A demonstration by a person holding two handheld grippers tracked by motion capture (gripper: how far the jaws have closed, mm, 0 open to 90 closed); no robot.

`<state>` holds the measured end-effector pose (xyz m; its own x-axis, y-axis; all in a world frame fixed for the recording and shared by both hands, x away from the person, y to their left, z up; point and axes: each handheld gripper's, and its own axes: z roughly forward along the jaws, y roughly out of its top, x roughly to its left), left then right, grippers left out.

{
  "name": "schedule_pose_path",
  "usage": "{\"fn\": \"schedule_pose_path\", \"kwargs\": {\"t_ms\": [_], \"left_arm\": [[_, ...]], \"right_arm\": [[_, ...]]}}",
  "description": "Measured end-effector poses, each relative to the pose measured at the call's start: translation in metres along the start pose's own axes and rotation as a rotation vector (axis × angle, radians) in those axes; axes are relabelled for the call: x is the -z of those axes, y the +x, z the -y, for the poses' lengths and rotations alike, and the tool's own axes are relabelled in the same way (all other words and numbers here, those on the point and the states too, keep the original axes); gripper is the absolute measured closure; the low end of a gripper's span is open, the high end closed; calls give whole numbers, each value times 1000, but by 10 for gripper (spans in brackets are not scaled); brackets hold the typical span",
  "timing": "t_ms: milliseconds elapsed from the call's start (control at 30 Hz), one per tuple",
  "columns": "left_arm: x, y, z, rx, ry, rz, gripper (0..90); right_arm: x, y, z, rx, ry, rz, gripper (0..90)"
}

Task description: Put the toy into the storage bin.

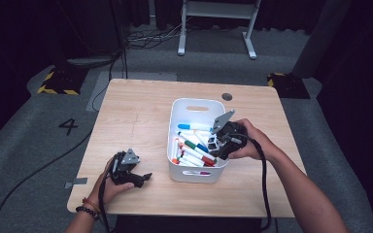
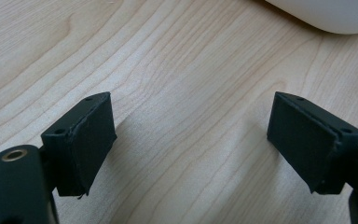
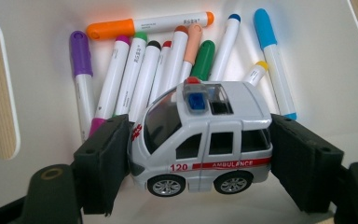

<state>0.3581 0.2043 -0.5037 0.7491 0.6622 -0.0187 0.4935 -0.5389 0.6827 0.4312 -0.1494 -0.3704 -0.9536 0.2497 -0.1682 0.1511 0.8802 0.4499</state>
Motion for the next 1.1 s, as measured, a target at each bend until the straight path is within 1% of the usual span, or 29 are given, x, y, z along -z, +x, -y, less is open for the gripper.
{"fn": "schedule_pose_path", "kwargs": {"t_ms": [33, 167, 200, 233, 267, 300, 333, 400, 467, 533, 567, 667, 700, 767, 800, 833, 900, 933, 1067, 1100], "left_arm": [[0, 0, 0, 2, -1, 0, 153], [0, 0, 0, 2, -1, 0, 153], [0, 0, 0, 2, -1, -2, 153], [0, 0, 0, 3, -1, 0, 153], [0, 0, 0, 2, -1, -2, 153], [0, 0, 0, 0, 0, -1, 153], [0, 0, 0, 2, -3, -4, 152], [0, 0, 0, 5, -2, -1, 152], [0, 0, 0, 4, -2, -2, 152], [0, 0, 0, 4, -1, -2, 152], [0, 0, 0, 4, -2, -2, 152], [0, 0, 0, 4, -1, -2, 152], [0, 0, 0, 4, -2, -2, 152], [0, 0, 0, 5, -2, -1, 152], [0, 0, 0, 4, -2, -2, 152], [0, 0, 0, 5, -2, -1, 152], [0, 0, 0, 4, -2, -2, 152], [0, 0, 0, 5, -2, -1, 152], [0, 0, 0, 5, -2, -1, 152], [0, 0, 0, 6, -2, -1, 152]], "right_arm": [[-1, 0, 0, 9, -3, -1, 250], [-1, 3, 0, 12, 3, 19, 248], [-1, 4, 0, 18, 1, 15, 247], [-1, 5, 1, 16, -4, 17, 255], [0, 5, 2, 20, -15, 18, 291], [0, 6, 2, 12, -27, 21, 296], [1, 5, 3, 10, -36, 29, 287], [3, 4, 4, 1, -38, 31, 293], [5, 4, 6, -5, -59, 32, 293], [6, 5, 8, -18, -67, 35, 296], [6, 4, 8, -9, -77, 38, 296], [7, 5, 9, -20, -88, 38, 290], [7, 5, 9, -15, -89, 38, 291], [7, 4, 10, -4, -105, 53, 292], [7, 4, 11, -20, -112, 51, 293], [8, 3, 12, -17, -126, 54, 293], [10, 2, 13, -28, -137, 56, 294], [11, 2, 13, -39, -142, 67, 293], [18, 2, 16, -56, -170, 88, 290], [20, 2, 17, -73, -180, 92, 288]]}}
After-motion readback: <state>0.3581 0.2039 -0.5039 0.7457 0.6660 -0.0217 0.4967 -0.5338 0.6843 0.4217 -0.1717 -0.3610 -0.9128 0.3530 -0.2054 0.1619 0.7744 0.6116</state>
